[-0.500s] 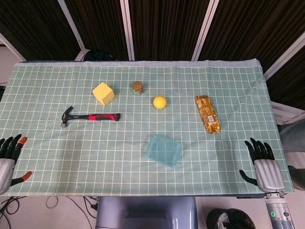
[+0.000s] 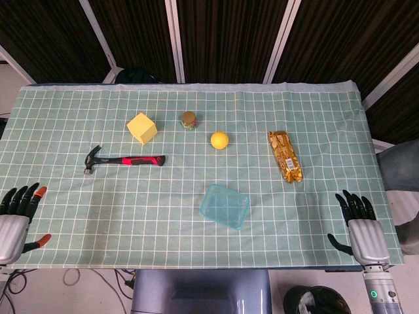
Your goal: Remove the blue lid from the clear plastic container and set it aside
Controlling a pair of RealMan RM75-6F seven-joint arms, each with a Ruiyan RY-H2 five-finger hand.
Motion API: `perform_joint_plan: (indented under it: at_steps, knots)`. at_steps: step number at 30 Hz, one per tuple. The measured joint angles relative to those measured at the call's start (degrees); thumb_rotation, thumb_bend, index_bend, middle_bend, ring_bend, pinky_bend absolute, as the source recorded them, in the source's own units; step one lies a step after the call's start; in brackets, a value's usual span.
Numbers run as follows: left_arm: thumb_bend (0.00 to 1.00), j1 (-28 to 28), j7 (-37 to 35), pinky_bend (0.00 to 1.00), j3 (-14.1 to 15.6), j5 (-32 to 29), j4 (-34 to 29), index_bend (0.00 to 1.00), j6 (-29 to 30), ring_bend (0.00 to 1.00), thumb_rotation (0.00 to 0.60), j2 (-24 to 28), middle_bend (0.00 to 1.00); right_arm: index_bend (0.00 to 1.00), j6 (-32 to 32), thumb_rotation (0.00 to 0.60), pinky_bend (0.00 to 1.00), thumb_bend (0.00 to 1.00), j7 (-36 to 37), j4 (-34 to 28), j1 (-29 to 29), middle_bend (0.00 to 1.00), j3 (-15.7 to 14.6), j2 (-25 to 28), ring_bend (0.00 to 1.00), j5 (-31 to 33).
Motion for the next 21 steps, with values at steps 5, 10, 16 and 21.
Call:
perform_joint_plan:
  at_steps: [5,10,16,21]
  knots:
    - [0.04,-2.9,3.4,0.04,-2.1,-0.1,-6.8,0.0,-3.7,0.0,0.6,0.5,0.0,0.0,-0.6,0.6,0.0,0.34,0.1,0.2,0.1,0.0,0.4,-0.3,0.0,0.8]
    - [0.04,-8.0,11.3,0.04,-6.1,-2.2,-13.7,0.0,-9.6,0.0,0.6,0.3,0.0,0.0,-1.3,0.6,0.0,0.34,0.1,0.3,0.3,0.0,0.6,-0.7,0.0,1.4]
    - [0.04,-13.9,21.9,0.04,-11.3,-8.7,-18.8,0.0,-15.5,0.0,0.6,-2.9,0.0,0.0,-2.0,0.6,0.0,0.34,0.1,0.6,0.5,0.0,1.2,-1.1,0.0,2.6]
    - [0.0,-18.3,28.5,0.04,-14.2,-15.1,-20.1,0.0,-19.9,0.0,0.6,-7.4,0.0,0.0,-2.5,0.6,0.0,0.34,0.4,0.6,0.6,0.0,1.6,-1.2,0.0,3.4]
